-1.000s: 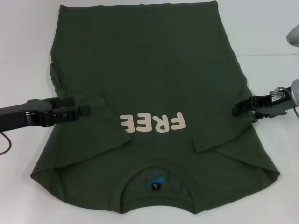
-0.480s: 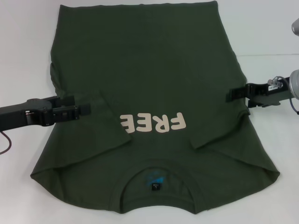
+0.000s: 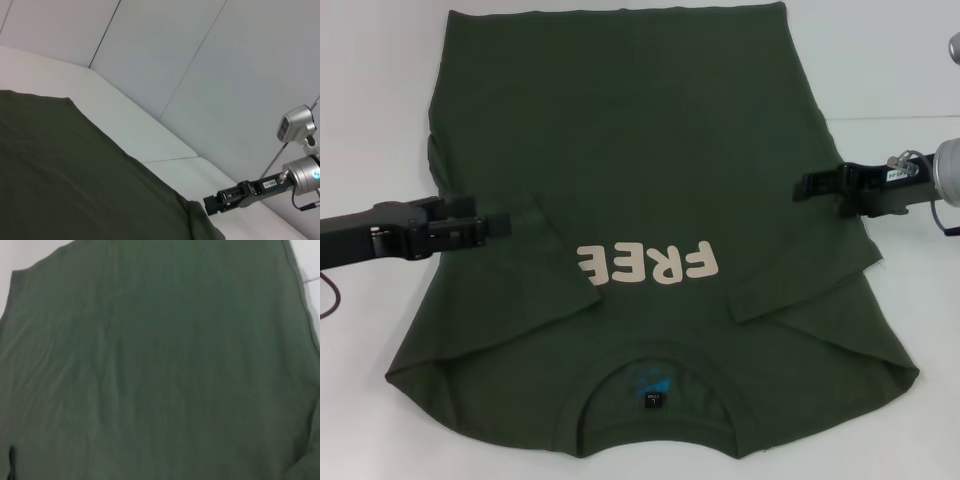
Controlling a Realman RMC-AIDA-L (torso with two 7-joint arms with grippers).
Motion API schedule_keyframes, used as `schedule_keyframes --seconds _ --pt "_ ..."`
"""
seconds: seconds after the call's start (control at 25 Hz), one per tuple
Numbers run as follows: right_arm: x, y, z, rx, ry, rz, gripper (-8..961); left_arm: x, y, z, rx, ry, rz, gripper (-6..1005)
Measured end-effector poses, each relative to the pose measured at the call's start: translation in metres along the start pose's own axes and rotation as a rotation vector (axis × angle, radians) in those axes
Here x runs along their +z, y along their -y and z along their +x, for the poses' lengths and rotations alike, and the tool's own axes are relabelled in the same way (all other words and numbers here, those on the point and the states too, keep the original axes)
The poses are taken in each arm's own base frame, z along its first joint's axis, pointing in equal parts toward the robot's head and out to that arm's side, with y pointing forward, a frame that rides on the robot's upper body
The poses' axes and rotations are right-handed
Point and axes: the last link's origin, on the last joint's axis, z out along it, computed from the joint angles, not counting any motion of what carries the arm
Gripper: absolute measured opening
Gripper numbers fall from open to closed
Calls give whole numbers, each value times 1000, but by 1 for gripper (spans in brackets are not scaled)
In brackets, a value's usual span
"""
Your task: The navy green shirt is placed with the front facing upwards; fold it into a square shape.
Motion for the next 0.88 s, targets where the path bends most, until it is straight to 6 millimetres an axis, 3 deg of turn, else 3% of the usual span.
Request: schedule_keyframes --seconds 0.44,0.88 --pt "-11 20 1 -24 -68 113 854 0 1 2 0 3 0 938" --pt "-5 21 8 -63 -93 149 855 4 -1 3 0 -1 -6 937"
